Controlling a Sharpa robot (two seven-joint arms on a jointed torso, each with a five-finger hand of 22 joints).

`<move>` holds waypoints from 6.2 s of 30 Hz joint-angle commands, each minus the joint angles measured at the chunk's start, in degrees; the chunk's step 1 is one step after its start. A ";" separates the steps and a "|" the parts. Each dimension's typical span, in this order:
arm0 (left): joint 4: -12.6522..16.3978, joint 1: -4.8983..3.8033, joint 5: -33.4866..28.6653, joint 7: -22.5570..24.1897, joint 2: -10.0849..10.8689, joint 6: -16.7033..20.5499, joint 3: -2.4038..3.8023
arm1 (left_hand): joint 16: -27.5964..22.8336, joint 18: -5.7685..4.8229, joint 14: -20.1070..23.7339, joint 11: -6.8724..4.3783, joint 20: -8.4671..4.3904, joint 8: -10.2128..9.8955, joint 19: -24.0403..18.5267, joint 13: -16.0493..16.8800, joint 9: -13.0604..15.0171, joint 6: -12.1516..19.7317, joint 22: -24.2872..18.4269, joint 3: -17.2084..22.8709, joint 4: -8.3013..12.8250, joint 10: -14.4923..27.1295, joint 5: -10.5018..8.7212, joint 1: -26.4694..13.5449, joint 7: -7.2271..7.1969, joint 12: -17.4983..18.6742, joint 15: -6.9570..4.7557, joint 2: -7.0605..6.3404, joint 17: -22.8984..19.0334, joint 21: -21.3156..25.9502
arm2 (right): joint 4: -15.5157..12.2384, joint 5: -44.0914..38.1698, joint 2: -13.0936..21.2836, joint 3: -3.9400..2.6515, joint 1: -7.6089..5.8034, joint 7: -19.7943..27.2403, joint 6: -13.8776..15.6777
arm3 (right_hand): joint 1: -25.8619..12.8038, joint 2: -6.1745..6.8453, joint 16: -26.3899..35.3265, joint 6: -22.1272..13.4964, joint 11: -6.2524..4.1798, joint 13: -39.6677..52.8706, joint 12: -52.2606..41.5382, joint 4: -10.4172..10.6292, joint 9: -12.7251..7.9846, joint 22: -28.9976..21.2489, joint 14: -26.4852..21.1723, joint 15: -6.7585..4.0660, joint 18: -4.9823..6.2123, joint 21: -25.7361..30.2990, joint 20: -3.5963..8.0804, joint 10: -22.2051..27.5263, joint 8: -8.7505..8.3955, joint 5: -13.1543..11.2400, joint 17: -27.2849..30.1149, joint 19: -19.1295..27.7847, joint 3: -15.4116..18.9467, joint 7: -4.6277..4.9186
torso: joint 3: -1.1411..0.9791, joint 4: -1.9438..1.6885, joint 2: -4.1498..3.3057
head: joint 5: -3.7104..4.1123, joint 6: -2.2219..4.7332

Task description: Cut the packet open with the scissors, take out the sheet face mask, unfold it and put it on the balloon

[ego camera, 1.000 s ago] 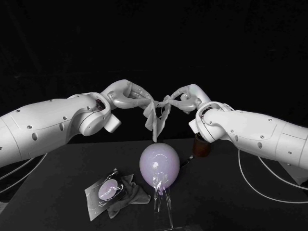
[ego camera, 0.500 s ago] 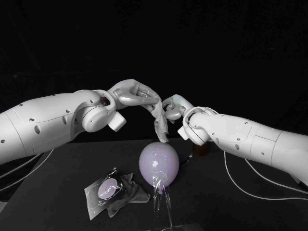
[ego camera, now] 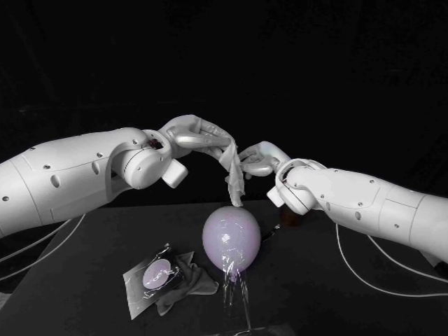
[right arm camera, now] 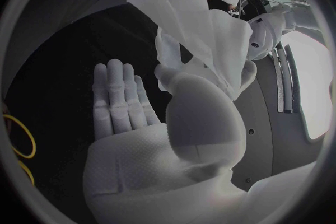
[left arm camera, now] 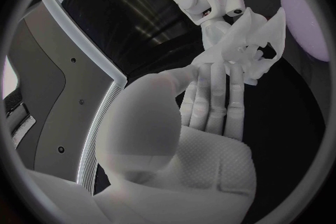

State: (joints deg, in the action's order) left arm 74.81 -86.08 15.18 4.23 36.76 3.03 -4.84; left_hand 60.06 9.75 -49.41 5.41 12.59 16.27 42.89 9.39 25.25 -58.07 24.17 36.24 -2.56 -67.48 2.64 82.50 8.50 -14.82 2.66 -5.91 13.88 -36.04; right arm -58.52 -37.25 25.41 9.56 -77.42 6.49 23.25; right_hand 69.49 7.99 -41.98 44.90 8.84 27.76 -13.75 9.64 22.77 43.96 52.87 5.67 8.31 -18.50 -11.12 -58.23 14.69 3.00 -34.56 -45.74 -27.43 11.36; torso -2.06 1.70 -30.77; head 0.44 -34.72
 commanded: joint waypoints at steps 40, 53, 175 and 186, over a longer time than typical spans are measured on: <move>1.35 -0.02 -7.04 -5.29 0.25 13.75 -0.09 | -0.63 0.31 -0.61 -0.53 -0.13 -0.41 -2.66 0.55 11.77 -1.09 3.43 3.56 1.62 -0.57 0.26 -2.37 -0.25 -0.65 -0.19 -1.24 0.44 -4.55 | -34.09 -23.81 20.28 0.02 7.14 3.16 30.48 | 4.63 4.29 -4.88 10.11 -5.76 -4.18 -4.89 -4.83 -1.59 -1.64 21.42 -6.01 2.13 -3.05 4.56 -17.87 -3.90 7.24 -2.64 -15.96 1.90 -3.13 | 0.03 -0.02 -0.08 | -0.38 0.20; 1.63 0.10 -7.32 -5.72 0.27 14.51 -0.21 | -0.78 0.34 -0.80 -0.55 -0.14 -0.52 -3.14 0.66 11.87 -1.31 4.19 4.55 2.07 -0.67 0.26 -2.95 -0.25 -0.74 -0.23 -1.58 0.51 -5.56 | -32.18 -27.20 15.80 -0.09 7.46 -4.20 32.44 | 3.91 2.63 -38.07 13.10 -6.58 39.45 -50.16 -4.36 -0.86 8.97 30.88 -6.88 1.90 -13.73 6.01 -20.97 -2.28 5.90 -37.62 -16.52 4.16 -4.33 | 0.00 -0.14 -0.14 | -0.50 -0.21; 4.73 0.22 -8.48 -5.78 0.63 12.57 -0.22 | -0.91 0.46 -1.11 -0.60 -0.20 -0.61 -3.52 0.81 12.07 -1.64 5.18 5.58 2.75 -0.82 0.26 -3.60 -0.28 -0.88 -0.32 -1.97 0.64 -6.97 | -13.41 -33.96 3.10 -1.22 5.94 -6.51 35.37 | 6.27 -3.20 -43.11 12.76 -7.60 47.74 -59.04 -4.83 3.10 17.06 32.01 -7.46 1.85 -20.12 6.19 -22.62 5.16 -0.20 -42.83 -13.88 1.80 -5.89 | 0.03 -0.08 -0.10 | 0.04 -0.09; 3.25 0.24 -8.49 -5.68 0.66 12.98 -0.22 | -0.91 0.46 -1.11 -0.60 -0.20 -0.61 -3.52 0.81 12.07 -1.64 5.18 5.58 2.75 -0.82 0.26 -3.60 -0.28 -0.88 -0.32 -1.97 0.64 -6.97 | -15.42 -33.77 4.92 -1.28 5.69 -3.41 35.60 | 7.33 -7.11 -44.86 11.64 -7.83 50.31 -62.17 -6.70 5.65 20.97 33.74 -7.84 1.08 -25.38 6.78 -24.77 9.23 -0.23 -46.55 -16.26 -7.35 -6.00 | -0.03 -0.05 -0.01 | 0.15 0.02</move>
State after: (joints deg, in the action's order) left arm 78.22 -85.79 7.02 -1.84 37.50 16.47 -5.13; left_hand 59.45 9.24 -50.30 4.83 12.39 15.49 39.82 10.12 27.35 -59.34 29.30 41.50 0.16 -68.10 2.65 79.14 8.09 -15.48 2.39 -8.32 14.43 -42.81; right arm -73.54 -70.80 30.12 8.35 -71.63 0.73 54.70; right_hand 76.74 1.92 -86.60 56.29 1.33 74.87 -75.61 3.05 27.91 64.74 84.03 -1.86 9.24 -43.72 -4.42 -82.34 23.10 2.35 -74.92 -61.61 -34.32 5.68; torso -2.05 1.66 -30.82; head 0.55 -34.73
